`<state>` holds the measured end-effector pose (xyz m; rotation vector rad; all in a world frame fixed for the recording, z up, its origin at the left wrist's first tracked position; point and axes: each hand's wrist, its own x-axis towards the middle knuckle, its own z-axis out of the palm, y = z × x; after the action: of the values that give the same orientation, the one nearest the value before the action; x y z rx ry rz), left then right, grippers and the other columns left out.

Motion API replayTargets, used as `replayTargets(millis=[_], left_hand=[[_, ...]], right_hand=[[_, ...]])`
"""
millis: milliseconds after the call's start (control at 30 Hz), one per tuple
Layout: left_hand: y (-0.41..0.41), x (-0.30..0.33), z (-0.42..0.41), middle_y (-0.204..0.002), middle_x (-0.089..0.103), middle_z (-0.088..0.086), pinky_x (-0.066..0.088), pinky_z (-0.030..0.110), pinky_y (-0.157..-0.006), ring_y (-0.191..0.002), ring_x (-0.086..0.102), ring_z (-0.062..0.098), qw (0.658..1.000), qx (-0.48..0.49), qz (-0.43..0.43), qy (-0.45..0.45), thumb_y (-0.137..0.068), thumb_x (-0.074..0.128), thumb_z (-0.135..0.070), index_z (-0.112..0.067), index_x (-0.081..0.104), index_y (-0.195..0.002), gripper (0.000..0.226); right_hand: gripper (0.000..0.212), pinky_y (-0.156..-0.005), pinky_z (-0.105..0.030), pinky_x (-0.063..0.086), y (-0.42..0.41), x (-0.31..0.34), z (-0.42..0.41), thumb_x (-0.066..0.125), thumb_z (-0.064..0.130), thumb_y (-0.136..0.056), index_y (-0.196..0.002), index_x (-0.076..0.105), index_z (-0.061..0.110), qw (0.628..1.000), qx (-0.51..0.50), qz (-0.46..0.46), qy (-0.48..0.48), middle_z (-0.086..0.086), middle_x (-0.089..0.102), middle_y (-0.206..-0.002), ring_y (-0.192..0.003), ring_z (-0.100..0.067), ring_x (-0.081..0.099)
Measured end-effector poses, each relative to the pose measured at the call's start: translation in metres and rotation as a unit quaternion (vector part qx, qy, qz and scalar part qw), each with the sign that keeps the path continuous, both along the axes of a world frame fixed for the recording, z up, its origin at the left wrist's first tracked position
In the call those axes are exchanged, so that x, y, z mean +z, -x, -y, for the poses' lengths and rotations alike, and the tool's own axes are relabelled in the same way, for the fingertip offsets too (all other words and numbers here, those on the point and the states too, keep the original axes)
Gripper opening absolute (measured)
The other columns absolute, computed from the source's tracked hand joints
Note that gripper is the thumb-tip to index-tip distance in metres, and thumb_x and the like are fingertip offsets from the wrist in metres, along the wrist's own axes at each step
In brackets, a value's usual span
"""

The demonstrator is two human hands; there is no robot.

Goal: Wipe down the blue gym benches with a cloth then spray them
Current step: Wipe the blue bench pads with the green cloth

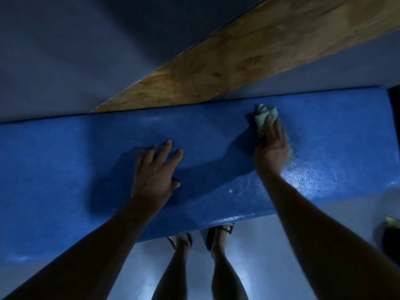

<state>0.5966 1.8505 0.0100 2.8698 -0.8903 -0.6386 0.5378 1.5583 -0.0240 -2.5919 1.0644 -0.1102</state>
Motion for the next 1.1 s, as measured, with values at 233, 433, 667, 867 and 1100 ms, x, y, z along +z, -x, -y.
replayTargets(millis=[233, 433, 667, 867, 1100], left_hand=[[0.002, -0.001, 0.001, -0.161, 0.023, 0.001, 0.028, 0.051, -0.111, -0.138, 0.030, 0.034, 1.000, 0.001, 0.001, -0.009, -0.072, 0.079, -0.047, -0.033, 0.040, -0.143, 0.082], [0.002, -0.003, 0.001, -0.159, 0.029, 0.003, 0.031, 0.053, -0.109, -0.135, 0.034, 0.035, 1.000, 0.008, 0.005, 0.000, -0.068, 0.084, -0.043, -0.031, 0.043, -0.143, 0.087], [0.010, -0.004, 0.003, -0.159, 0.029, 0.002, 0.031, 0.053, -0.109, -0.136, 0.032, 0.035, 0.999, 0.024, 0.018, 0.014, -0.067, 0.085, -0.037, -0.029, 0.042, -0.145, 0.089], [0.015, -0.005, 0.002, -0.161, 0.024, -0.001, 0.030, 0.053, -0.109, -0.142, 0.028, 0.033, 0.999, 0.033, 0.023, 0.007, -0.069, 0.084, -0.038, -0.031, 0.039, -0.147, 0.090], [0.020, -0.001, 0.001, -0.159, 0.029, 0.002, 0.026, 0.055, -0.111, -0.141, 0.031, 0.034, 0.998, 0.032, 0.046, 0.008, -0.069, 0.084, -0.038, -0.031, 0.043, -0.145, 0.086]], right_hand=[[0.064, -0.122, -0.049, 0.015, -0.003, 0.005, -0.165, 0.033, 0.023, -0.089, -0.153, 0.033, 0.017, 0.985, 0.165, -0.005, -0.049, -0.011, 0.027, -0.161, -0.149, -0.033, 0.020], [0.061, -0.115, -0.045, 0.032, 0.019, 0.000, -0.051, 0.050, 0.017, -0.091, -0.151, 0.039, 0.021, 0.898, 0.438, -0.026, 0.019, -0.004, 0.033, -0.159, -0.145, -0.027, 0.034], [0.058, -0.113, -0.049, 0.032, 0.043, -0.008, -0.018, 0.038, 0.021, -0.089, -0.146, 0.046, 0.015, 1.000, -0.005, -0.012, 0.019, -0.013, 0.042, -0.152, -0.135, -0.038, 0.042], [0.065, -0.121, -0.048, 0.018, 0.056, 0.007, -0.142, 0.037, 0.024, -0.089, -0.153, 0.033, 0.019, 0.983, 0.174, -0.039, -0.030, -0.007, 0.026, -0.161, -0.148, -0.031, 0.023], [0.070, -0.113, -0.047, 0.033, 0.102, 0.010, 0.000, 0.051, 0.010, -0.086, -0.153, 0.033, 0.022, 0.891, 0.446, -0.067, 0.044, -0.002, 0.029, -0.161, -0.147, -0.026, 0.030]])
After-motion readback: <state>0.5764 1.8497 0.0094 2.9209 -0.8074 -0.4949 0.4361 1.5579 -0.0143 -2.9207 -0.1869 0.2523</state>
